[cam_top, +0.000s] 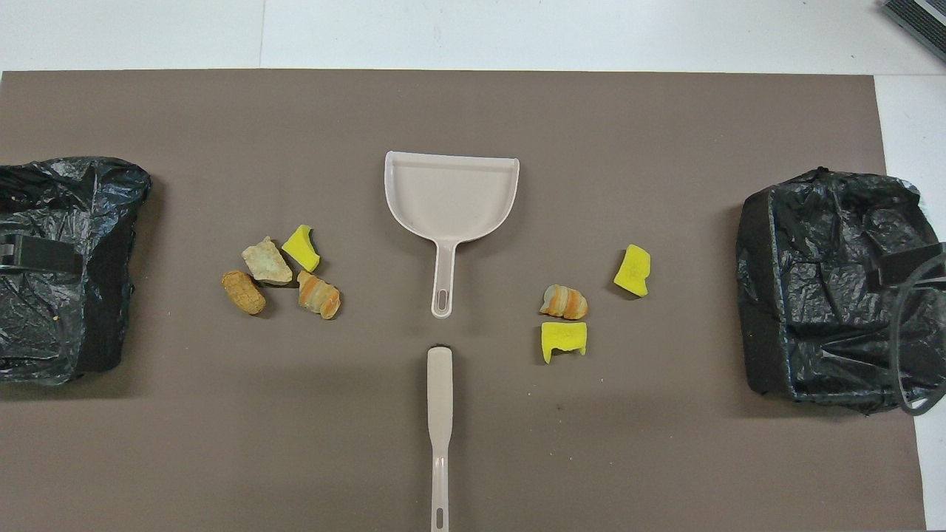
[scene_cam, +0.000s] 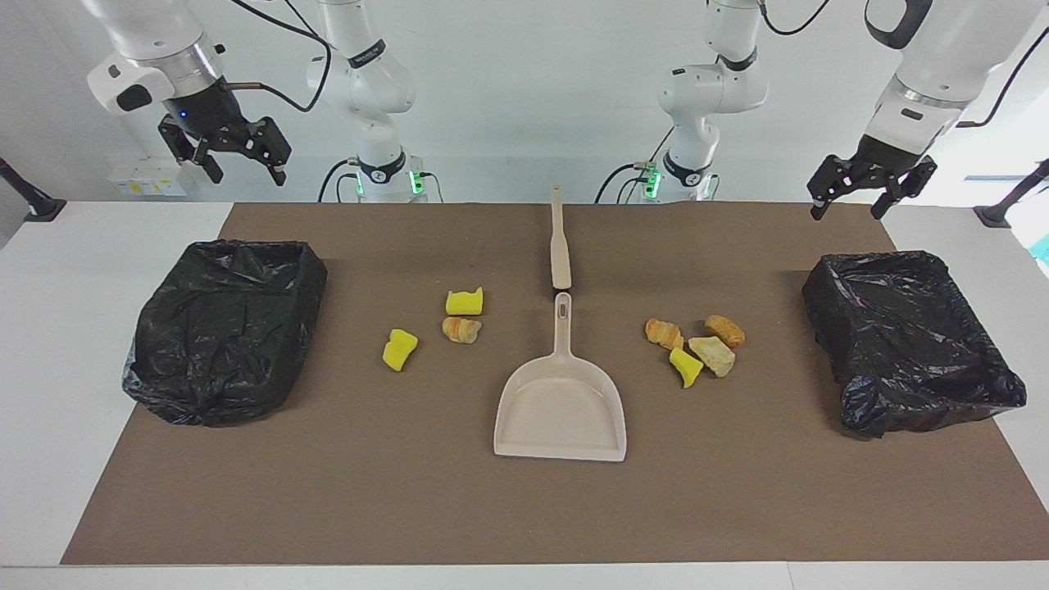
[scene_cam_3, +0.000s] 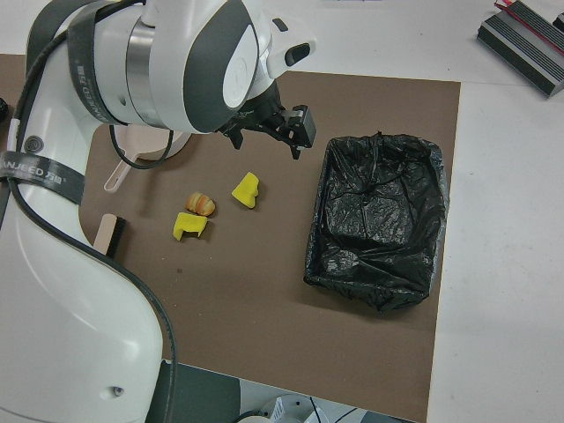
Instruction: Sweep and dump trash in bin
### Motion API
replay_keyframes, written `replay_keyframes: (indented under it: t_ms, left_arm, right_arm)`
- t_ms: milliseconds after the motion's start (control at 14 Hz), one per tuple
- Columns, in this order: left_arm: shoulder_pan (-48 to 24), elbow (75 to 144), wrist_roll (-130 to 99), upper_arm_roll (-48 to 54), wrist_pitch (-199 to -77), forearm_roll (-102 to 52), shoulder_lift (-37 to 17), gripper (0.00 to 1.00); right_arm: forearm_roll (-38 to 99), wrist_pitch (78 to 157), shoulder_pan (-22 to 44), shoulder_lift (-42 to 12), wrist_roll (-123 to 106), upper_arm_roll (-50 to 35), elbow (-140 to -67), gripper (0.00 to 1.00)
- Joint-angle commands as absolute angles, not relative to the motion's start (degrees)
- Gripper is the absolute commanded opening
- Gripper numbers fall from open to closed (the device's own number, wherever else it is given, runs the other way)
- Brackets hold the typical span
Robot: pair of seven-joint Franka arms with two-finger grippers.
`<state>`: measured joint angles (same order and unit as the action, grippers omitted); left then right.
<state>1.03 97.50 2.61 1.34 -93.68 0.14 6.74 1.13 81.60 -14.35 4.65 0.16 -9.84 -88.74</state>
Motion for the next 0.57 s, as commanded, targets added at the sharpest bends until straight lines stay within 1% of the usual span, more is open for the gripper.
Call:
replay_keyframes:
  t_ms: [0, 502]
  left_arm:
    - [0.5, 97.1, 2.8, 0.9, -92.6, 0.9, 6.9, 1.0]
    - [0.5, 97.1, 2.8, 0.9, -92.6, 0.8, 6.9, 1.0]
  right_arm:
    - [2.0, 83.1, -14.4, 5.4, 1.0, -9.9, -90.2, 1.0]
    - [2.0, 83.3, -14.5, 5.9, 1.0, -9.9, -90.9, 1.0]
